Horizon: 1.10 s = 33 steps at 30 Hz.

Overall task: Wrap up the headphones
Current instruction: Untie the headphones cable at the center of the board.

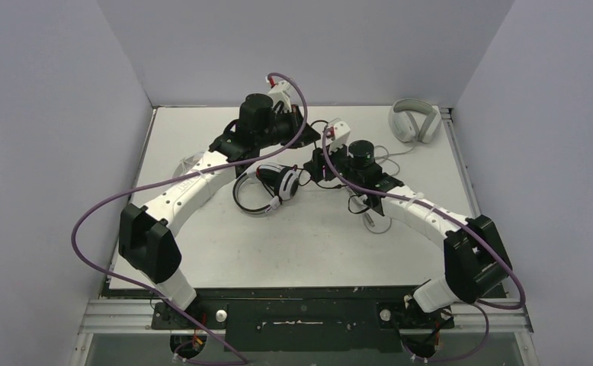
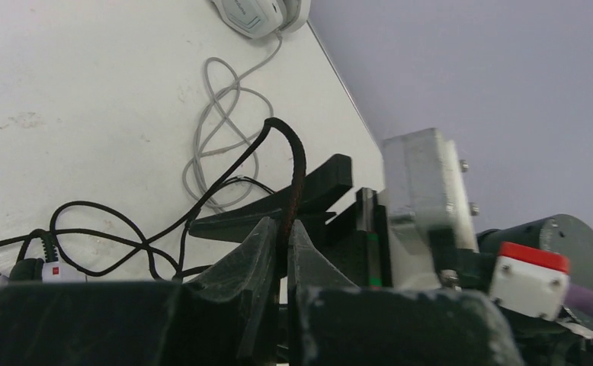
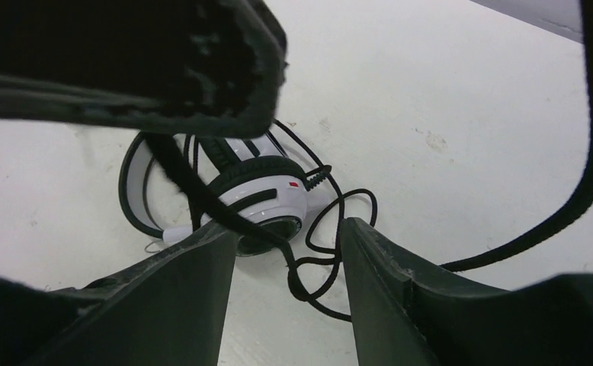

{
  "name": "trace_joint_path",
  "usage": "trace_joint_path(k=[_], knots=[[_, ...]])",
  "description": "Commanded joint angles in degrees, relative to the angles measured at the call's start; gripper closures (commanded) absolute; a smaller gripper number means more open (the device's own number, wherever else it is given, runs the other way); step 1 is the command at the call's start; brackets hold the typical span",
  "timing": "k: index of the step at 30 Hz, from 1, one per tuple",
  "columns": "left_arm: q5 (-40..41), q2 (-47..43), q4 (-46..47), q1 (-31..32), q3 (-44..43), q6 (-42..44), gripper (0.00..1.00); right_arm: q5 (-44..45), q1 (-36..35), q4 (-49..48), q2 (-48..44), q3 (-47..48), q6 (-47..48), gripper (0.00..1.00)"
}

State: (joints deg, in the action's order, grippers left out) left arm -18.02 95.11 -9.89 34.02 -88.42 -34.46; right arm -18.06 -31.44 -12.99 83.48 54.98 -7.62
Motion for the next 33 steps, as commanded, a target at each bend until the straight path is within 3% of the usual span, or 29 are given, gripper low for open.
trace_joint_path(k=[1,7,11,12,14,18,23,33], knots=[[-1.67,-3.13,3.19,-0.55,-0.25,-1.69,1.0,2.72,-0.02,-5.54,2.91,0.02,-0.07,0.49],[-2.34,-2.59,3.45,-1.85,-0.33,-2.44,1.0,3.11,-0.29,-8.92,5.37,-2.24,-1.62,0.65],[-2.46,-2.6,4.94,-2.98,0.79,-2.72,1.0,2.15,-0.39,-8.72,4.87,-2.24,-2.26,0.97],[-2.37,-2.68,5.21,-3.39,1.18,-2.72,0.97,2.01,-0.45,-8.3,4.12,-2.06,-2.42,1.0],[-1.53,-2.98,4.97,-4.32,2.37,-2.68,0.8,1.98,-0.42,-6.79,1.73,-1.29,-2.7,1.0],[-0.94,-5.32,4.34,-7.07,6.49,-3.22,0.59,4.06,-0.29,-1.69,-4.69,2.24,-4.08,1.0],[4.36,-14.91,7.74,-8.4,18.39,-3.02,0.29,6.79,0.21,4.61,-9.76,8.2,-5.53,1.0],[1.91,-23.21,29.67,-6.75,38.58,7.94,0.4,9.55,2.24,10.3,-10.76,13.97,-7.78,1.0]])
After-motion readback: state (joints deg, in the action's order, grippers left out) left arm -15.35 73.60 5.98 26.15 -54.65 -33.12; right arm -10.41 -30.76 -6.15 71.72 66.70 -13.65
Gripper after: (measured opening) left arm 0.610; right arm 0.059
